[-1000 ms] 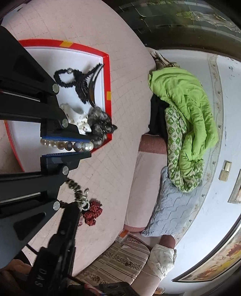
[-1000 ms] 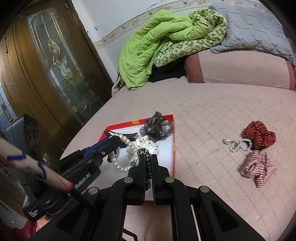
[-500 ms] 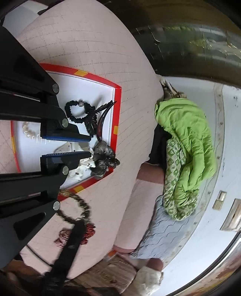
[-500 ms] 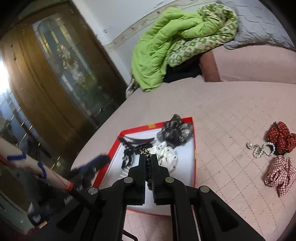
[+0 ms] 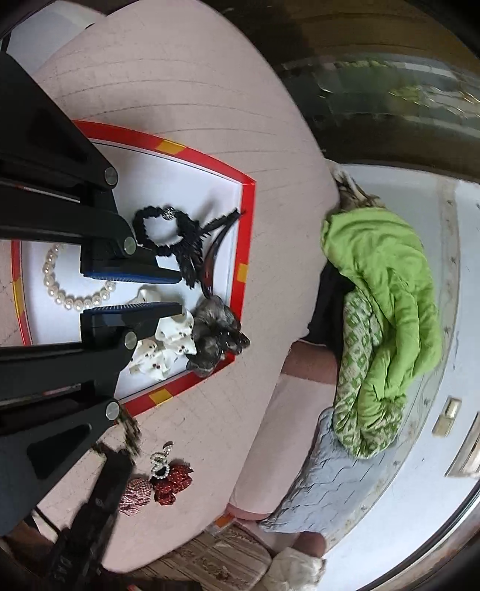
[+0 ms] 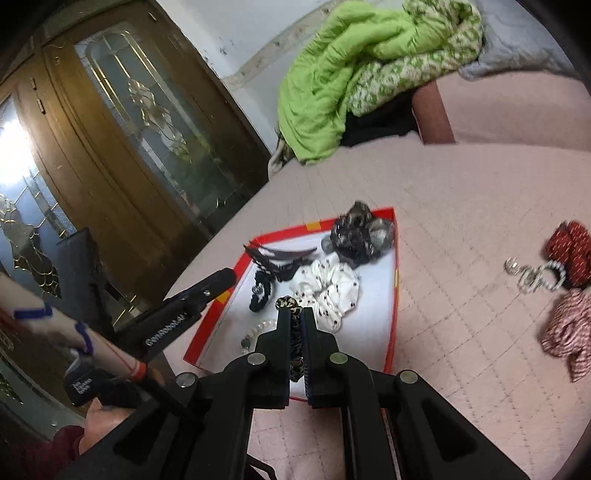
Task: Organize jewelry
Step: 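Lower both bracelets into the tray and open both tools, then move both open tools back to the jade-bead bracelet beside the red scrunchie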
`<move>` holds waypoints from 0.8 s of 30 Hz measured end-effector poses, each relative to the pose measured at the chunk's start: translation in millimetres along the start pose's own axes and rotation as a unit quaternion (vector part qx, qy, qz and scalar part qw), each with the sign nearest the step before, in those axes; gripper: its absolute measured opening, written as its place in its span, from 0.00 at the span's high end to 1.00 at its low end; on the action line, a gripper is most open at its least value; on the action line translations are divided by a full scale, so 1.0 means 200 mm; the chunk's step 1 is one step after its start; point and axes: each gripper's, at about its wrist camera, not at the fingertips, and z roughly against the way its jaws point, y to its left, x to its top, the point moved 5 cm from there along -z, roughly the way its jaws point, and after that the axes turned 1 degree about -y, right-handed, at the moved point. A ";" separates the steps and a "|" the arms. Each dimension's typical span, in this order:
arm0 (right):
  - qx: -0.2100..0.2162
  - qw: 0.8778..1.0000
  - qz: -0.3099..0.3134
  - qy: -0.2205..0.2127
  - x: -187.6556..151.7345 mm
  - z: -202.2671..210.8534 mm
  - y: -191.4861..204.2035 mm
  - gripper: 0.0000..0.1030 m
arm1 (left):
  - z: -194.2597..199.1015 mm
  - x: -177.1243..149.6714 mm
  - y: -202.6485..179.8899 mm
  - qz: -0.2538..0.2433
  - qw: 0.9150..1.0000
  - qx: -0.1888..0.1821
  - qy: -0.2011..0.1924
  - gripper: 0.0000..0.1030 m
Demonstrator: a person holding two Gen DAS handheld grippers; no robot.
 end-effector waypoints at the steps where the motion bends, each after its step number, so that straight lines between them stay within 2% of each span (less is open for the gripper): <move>1: 0.005 1.000 -0.005 0.008 -0.01 -0.03 0.00 0.94 | -0.01 -0.01 0.01 0.004 1.000 -0.001 0.003 0.91; 5: 0.026 0.998 -0.035 0.037 -0.04 -0.17 -0.02 0.94 | -0.05 -0.03 0.06 0.030 0.999 -0.013 0.021 0.91; 11: -0.057 0.996 -0.002 0.070 -0.11 -0.27 -0.12 0.92 | -0.07 -0.04 0.04 0.045 0.998 -0.025 0.023 0.91; 14: -0.064 0.995 0.009 0.082 -0.14 -0.28 -0.13 0.91 | -0.08 -0.04 -0.02 0.036 0.999 -0.032 0.023 0.91; 17: -0.065 0.995 0.017 0.077 -0.13 -0.24 -0.13 0.84 | -0.08 -0.05 -0.07 0.022 0.999 -0.034 0.020 0.91; 19: -0.059 0.996 0.013 0.059 -0.10 -0.17 -0.14 0.76 | -0.07 -0.05 -0.09 0.016 0.999 -0.035 0.019 0.91; 24: -0.054 0.998 -0.013 0.020 -0.04 -0.03 -0.21 0.75 | -0.07 -0.06 -0.15 -0.014 0.999 -0.029 0.022 0.91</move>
